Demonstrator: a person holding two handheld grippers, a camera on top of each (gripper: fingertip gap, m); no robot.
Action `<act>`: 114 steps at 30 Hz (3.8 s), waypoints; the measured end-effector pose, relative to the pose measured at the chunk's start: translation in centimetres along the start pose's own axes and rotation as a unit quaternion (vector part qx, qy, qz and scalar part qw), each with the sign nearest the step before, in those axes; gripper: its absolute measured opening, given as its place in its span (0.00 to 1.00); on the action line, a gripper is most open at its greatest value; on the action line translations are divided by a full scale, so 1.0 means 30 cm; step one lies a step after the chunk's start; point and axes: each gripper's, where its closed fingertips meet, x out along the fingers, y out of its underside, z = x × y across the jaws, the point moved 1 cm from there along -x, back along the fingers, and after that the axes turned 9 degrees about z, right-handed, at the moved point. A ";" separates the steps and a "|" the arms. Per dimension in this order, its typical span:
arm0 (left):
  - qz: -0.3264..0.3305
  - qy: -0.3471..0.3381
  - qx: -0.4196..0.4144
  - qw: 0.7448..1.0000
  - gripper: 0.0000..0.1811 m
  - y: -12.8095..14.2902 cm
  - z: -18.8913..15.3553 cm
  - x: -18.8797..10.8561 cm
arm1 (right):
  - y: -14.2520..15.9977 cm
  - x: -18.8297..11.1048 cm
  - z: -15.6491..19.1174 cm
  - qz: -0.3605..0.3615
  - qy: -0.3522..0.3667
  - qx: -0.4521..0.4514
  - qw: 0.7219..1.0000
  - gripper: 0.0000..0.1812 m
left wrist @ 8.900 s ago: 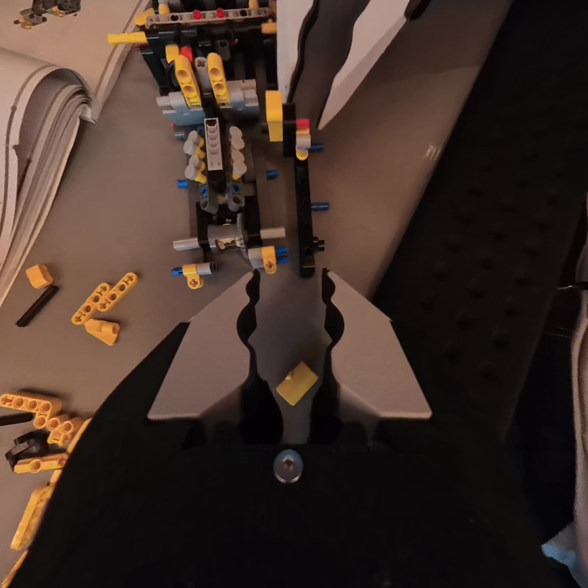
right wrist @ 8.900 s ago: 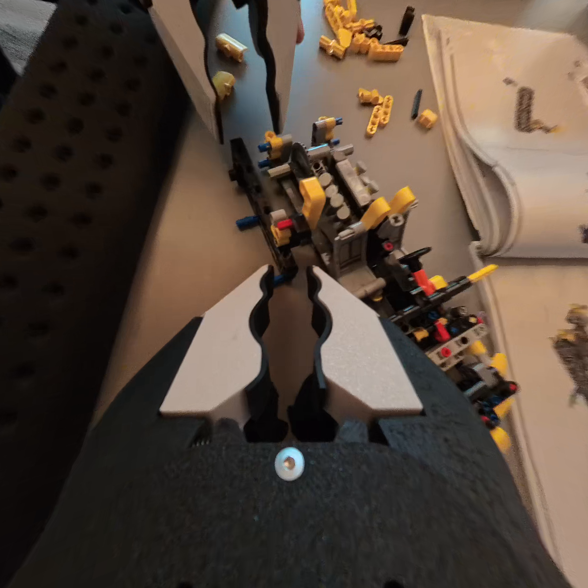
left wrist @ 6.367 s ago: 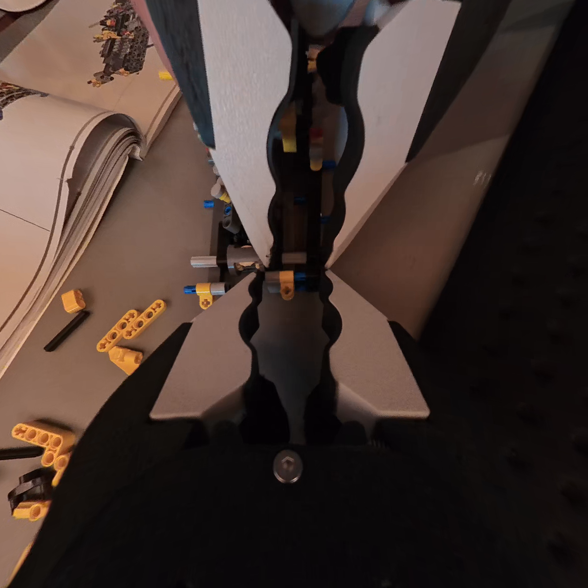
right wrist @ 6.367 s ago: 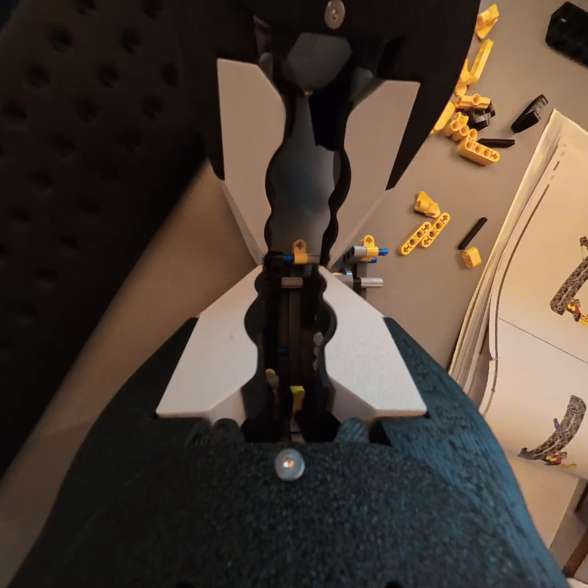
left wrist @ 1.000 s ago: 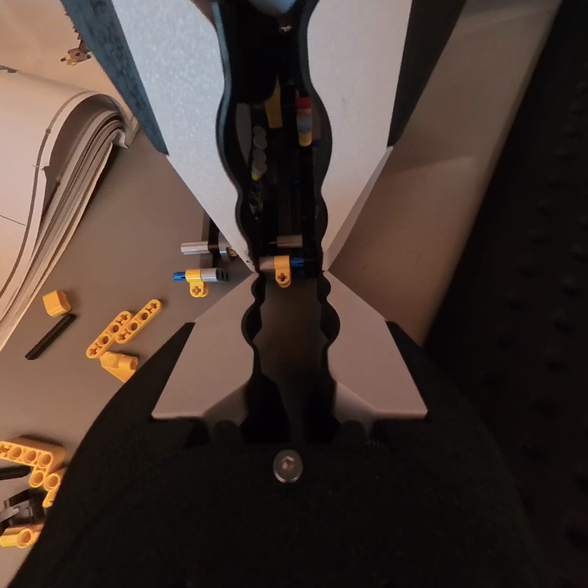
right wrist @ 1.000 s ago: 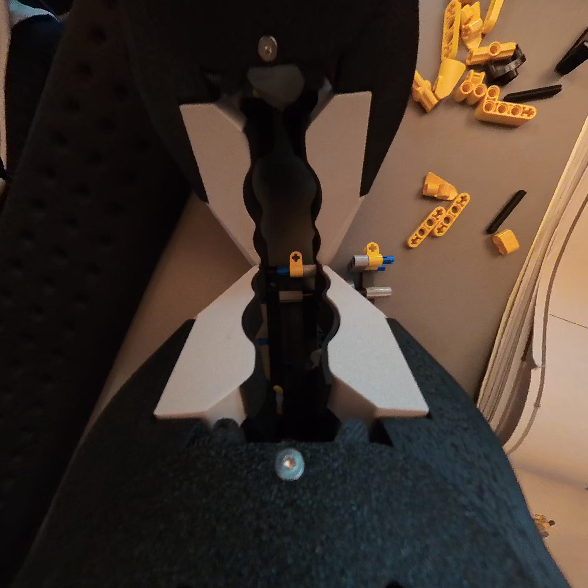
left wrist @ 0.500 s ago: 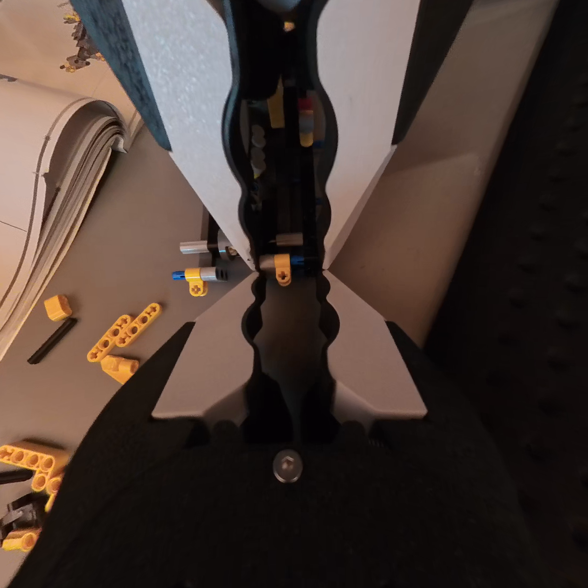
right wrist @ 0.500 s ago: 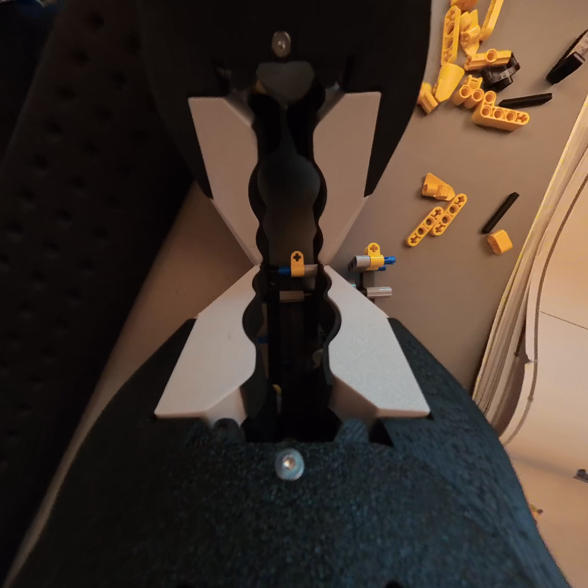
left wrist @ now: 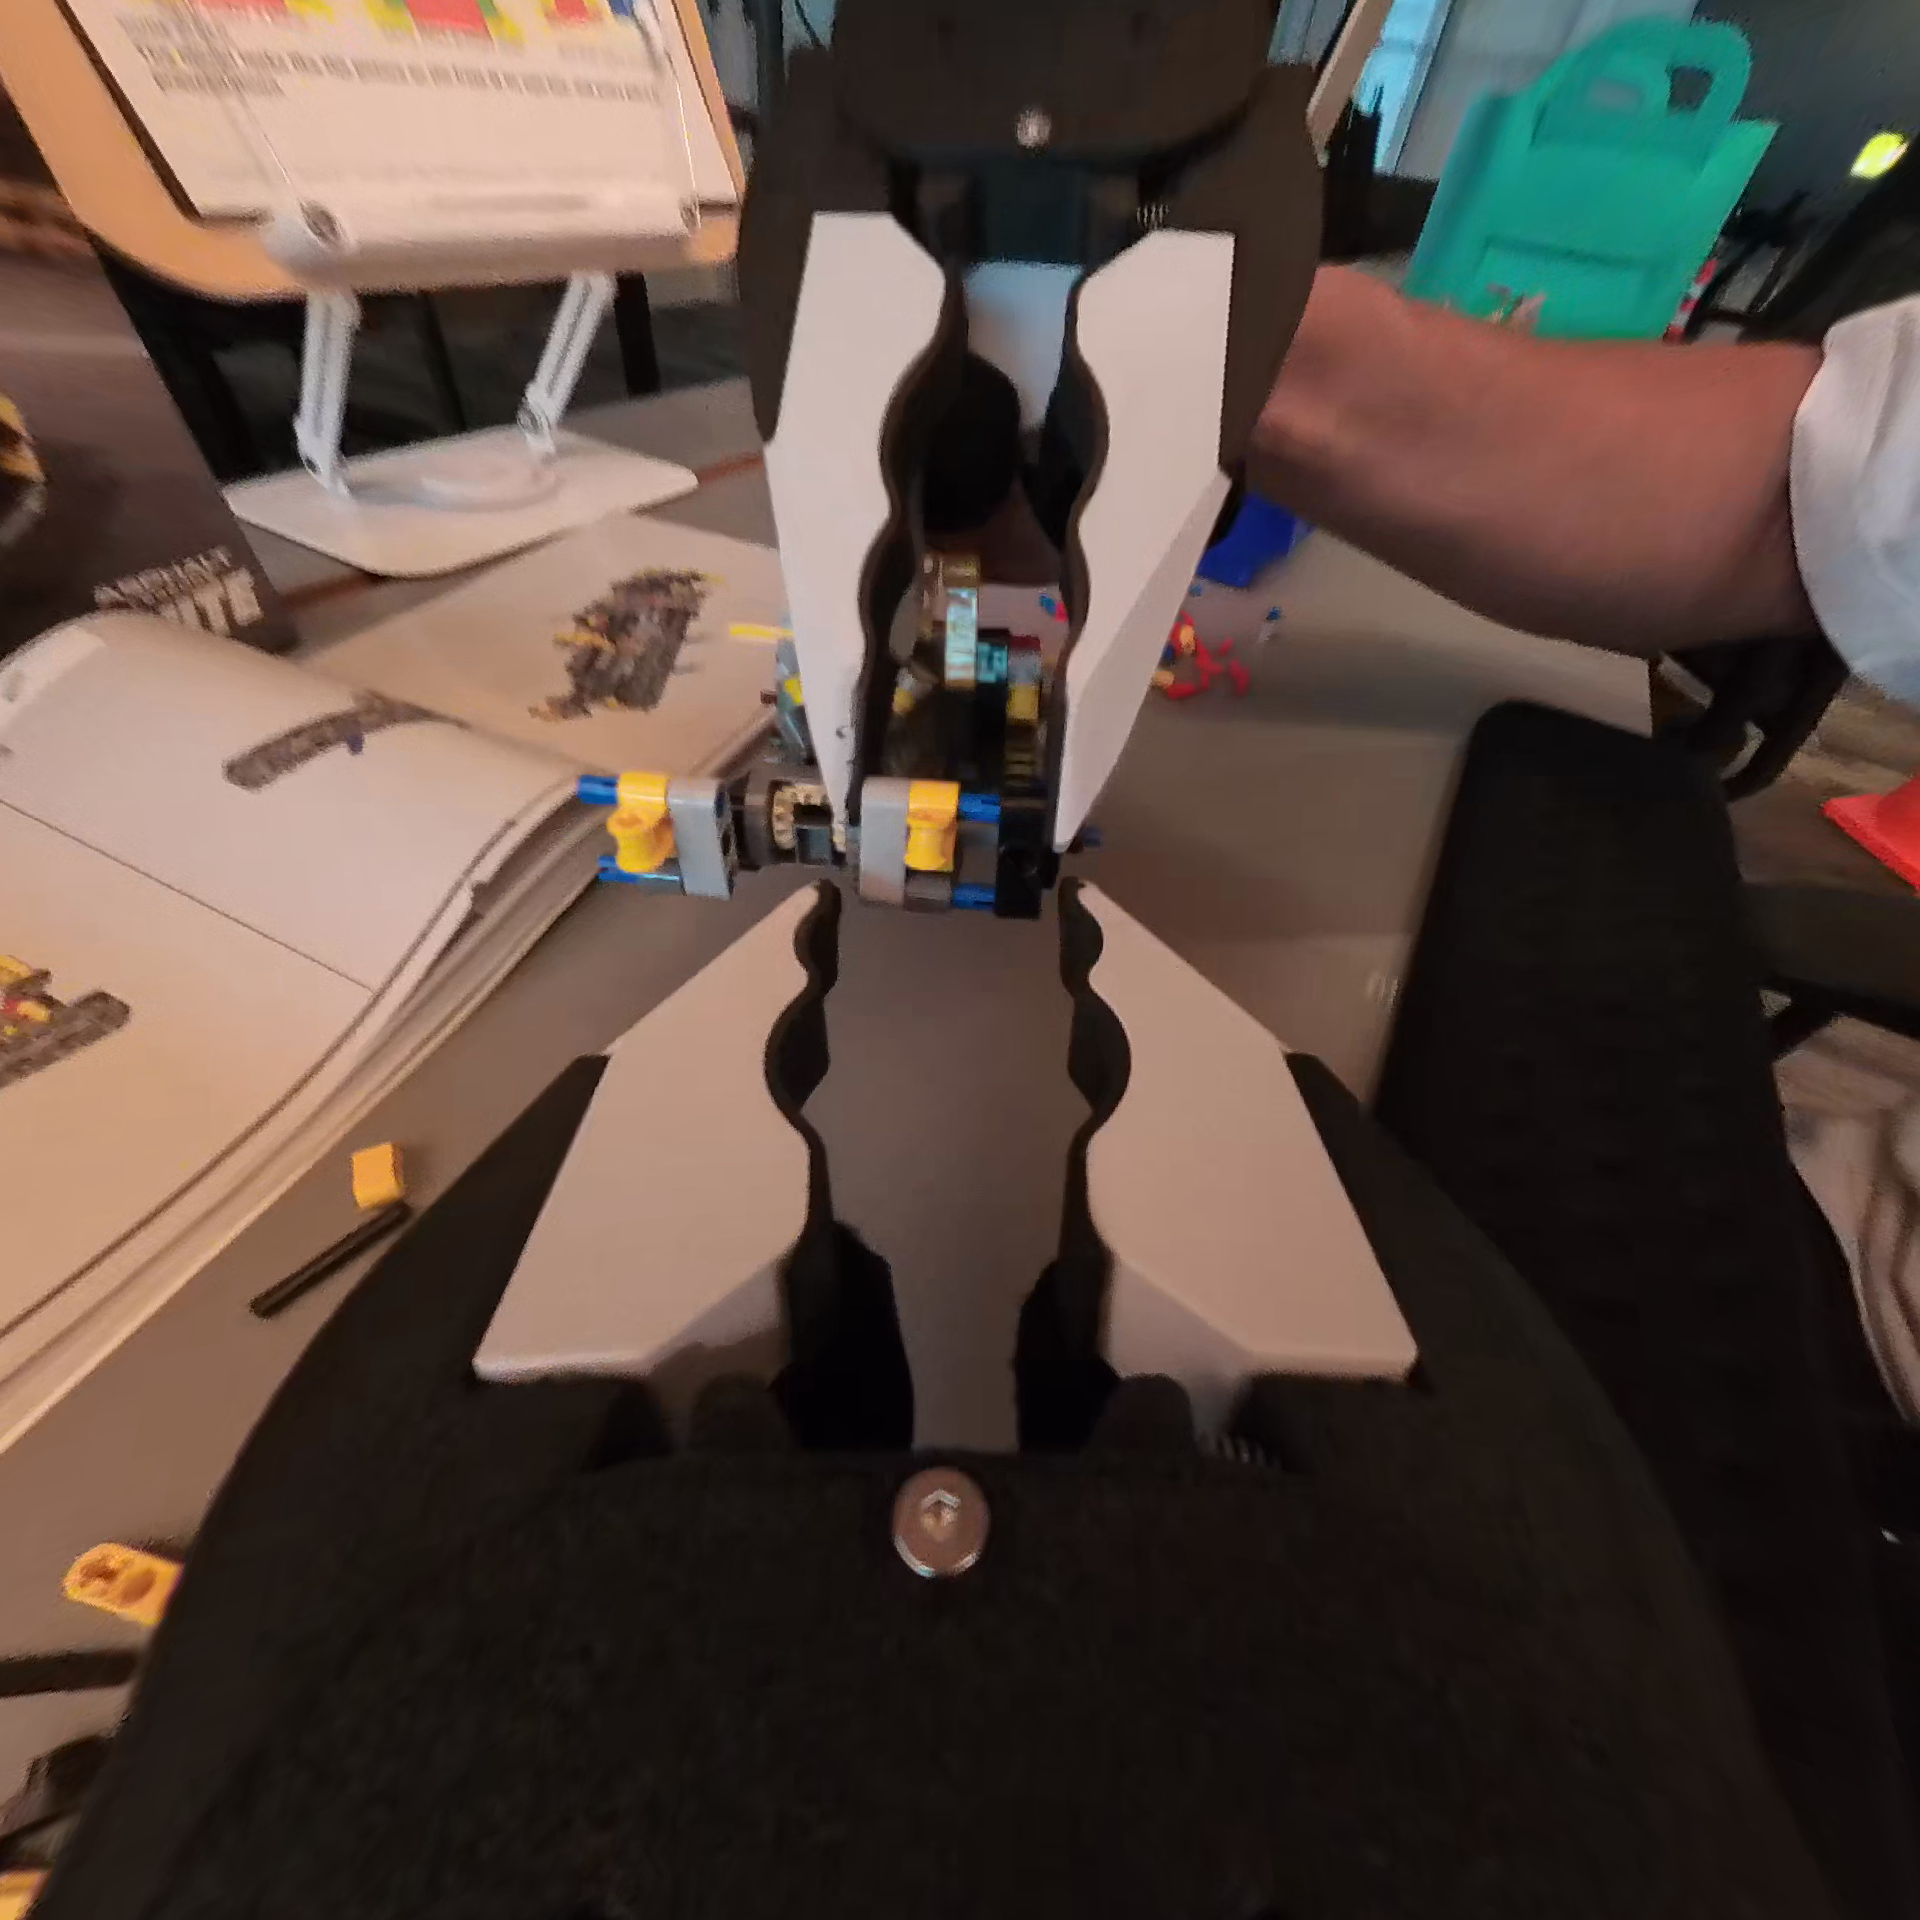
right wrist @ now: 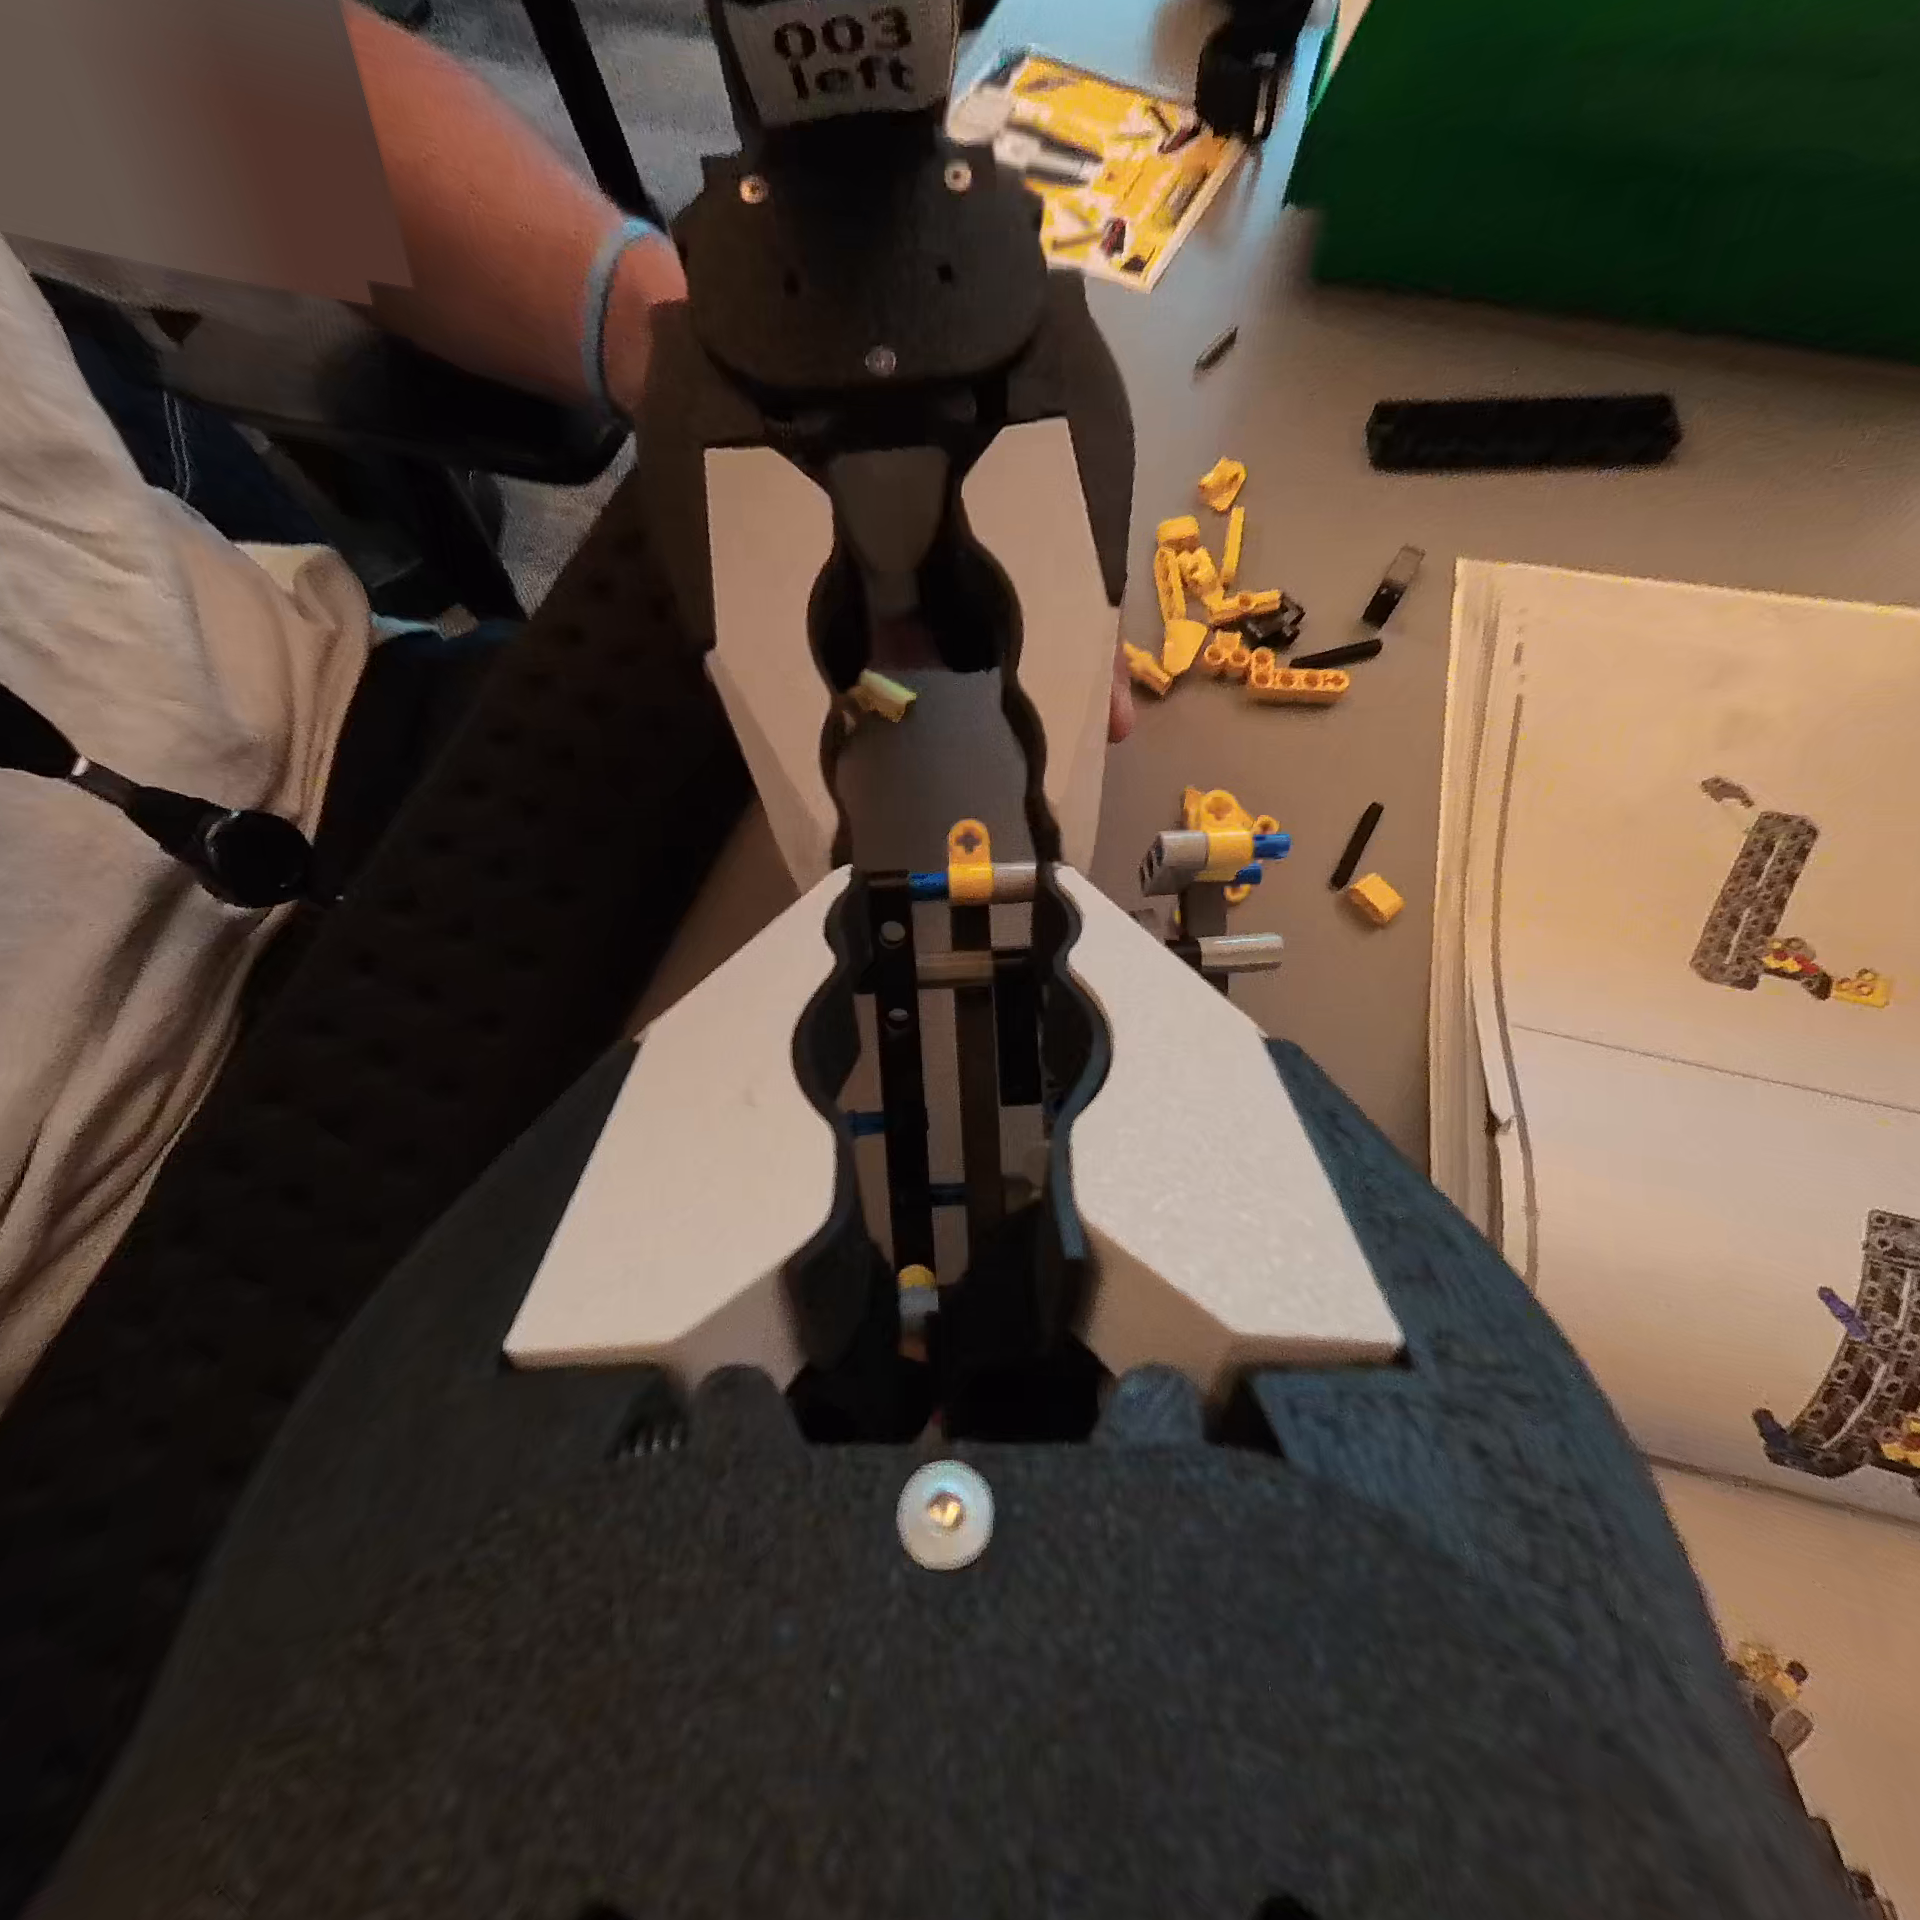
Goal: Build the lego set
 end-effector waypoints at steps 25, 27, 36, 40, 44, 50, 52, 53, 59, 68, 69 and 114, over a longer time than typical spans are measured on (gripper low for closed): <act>-0.131 0.098 0.122 0.979 0.21 -0.483 -0.110 0.122 | -0.007 -0.520 0.059 -0.386 0.066 0.035 0.920 0.17; -0.122 0.110 0.119 0.979 0.21 -0.494 -0.111 0.145 | 0.012 -0.537 0.056 -0.391 0.072 0.041 0.917 0.17; -0.129 0.134 0.114 0.976 0.21 -0.525 -0.117 0.181 | 0.042 -0.577 0.055 -0.419 0.085 0.049 0.903 0.17; -0.141 0.123 0.074 0.980 0.21 -0.540 -0.107 0.196 | 0.052 -0.600 0.040 -0.437 0.079 0.059 0.894 0.17; -0.171 0.116 0.059 0.977 0.24 -0.545 -0.111 0.196 | 0.049 -0.595 0.044 -0.435 0.085 0.054 0.895 0.17; -0.202 0.121 0.063 0.970 0.20 -0.553 -0.125 0.184 | 0.039 -0.574 0.058 -0.426 0.075 0.045 0.900 0.17; -0.200 0.116 0.080 0.970 0.20 -0.549 -0.127 0.181 | 0.037 -0.570 0.061 -0.422 0.080 0.043 0.902 0.17; -0.198 0.115 0.084 0.970 0.20 -0.548 -0.128 0.180 | 0.037 -0.568 0.062 -0.421 0.080 0.043 0.902 0.17; -0.192 0.105 0.108 0.970 0.20 -0.542 -0.138 0.172 | 0.031 -0.562 0.072 -0.420 0.084 0.034 0.903 0.17; -0.194 0.069 0.098 0.974 0.20 -0.544 -0.134 0.172 | 0.030 -0.568 0.065 -0.368 0.135 0.049 0.919 0.18; -0.193 0.059 0.102 0.974 0.19 -0.543 -0.135 0.171 | 0.027 -0.572 0.067 -0.357 0.149 0.057 0.920 0.19; -0.164 -0.112 0.274 0.941 0.19 -0.491 -0.351 0.237 | 0.151 -0.620 0.329 -0.078 0.401 0.288 0.866 0.14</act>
